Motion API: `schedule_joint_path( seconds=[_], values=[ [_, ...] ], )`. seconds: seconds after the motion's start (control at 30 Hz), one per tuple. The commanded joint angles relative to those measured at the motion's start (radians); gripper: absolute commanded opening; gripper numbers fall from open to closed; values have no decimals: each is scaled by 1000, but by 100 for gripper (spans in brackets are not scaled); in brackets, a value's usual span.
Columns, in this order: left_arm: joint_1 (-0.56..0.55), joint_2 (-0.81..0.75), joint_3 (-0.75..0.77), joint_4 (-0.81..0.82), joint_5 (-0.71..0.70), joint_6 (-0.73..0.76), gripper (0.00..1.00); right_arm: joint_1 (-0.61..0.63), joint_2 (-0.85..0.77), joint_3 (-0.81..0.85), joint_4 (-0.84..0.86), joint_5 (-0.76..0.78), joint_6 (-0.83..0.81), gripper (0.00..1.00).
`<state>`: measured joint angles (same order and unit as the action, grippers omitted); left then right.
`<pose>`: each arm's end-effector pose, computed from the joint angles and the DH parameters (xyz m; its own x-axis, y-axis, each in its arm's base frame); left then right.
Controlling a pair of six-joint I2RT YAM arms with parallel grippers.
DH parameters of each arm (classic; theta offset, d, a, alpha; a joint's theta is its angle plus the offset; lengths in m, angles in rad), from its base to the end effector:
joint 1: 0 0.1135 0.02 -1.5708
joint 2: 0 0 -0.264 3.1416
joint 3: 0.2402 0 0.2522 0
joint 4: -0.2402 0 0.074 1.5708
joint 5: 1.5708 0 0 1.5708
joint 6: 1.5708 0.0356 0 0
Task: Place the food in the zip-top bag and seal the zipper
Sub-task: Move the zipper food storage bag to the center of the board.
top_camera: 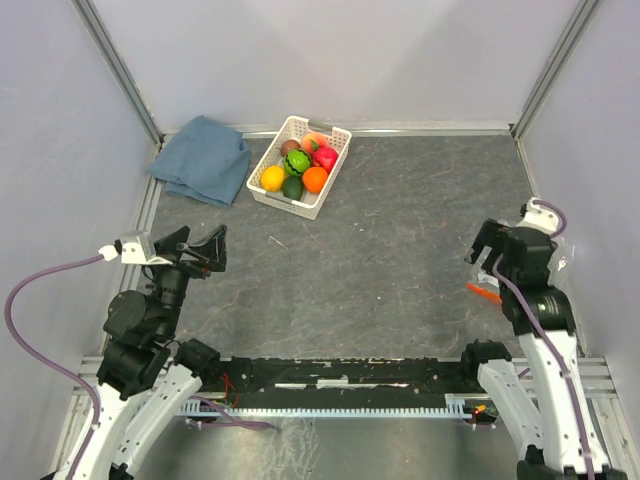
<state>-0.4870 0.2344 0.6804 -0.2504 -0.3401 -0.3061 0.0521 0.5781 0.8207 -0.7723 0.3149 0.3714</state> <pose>0.0620 -0.0194 0.3555 0.1180 -0.3839 -0.9158 0.1967 0.9130 -0.3574 0.1158 -0.0050 0.3204 -0.3913 0.3251 -0.8609 0.3857 0.9073 0.1674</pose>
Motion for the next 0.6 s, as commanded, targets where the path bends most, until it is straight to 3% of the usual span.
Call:
schedule_joint_path(
  seconds=[0.0,0.2,0.57],
  values=[
    [-10,-7,1,52,-16,31,100,-3,123,-53,135,54,55,99],
    [-21,-1,-1,51,-15,36,100,-5,322,-119,264,135,57,98],
    [-36,-9,1,49,-17,45,100,-81,677,-66,357,94,16,91]
  ],
)
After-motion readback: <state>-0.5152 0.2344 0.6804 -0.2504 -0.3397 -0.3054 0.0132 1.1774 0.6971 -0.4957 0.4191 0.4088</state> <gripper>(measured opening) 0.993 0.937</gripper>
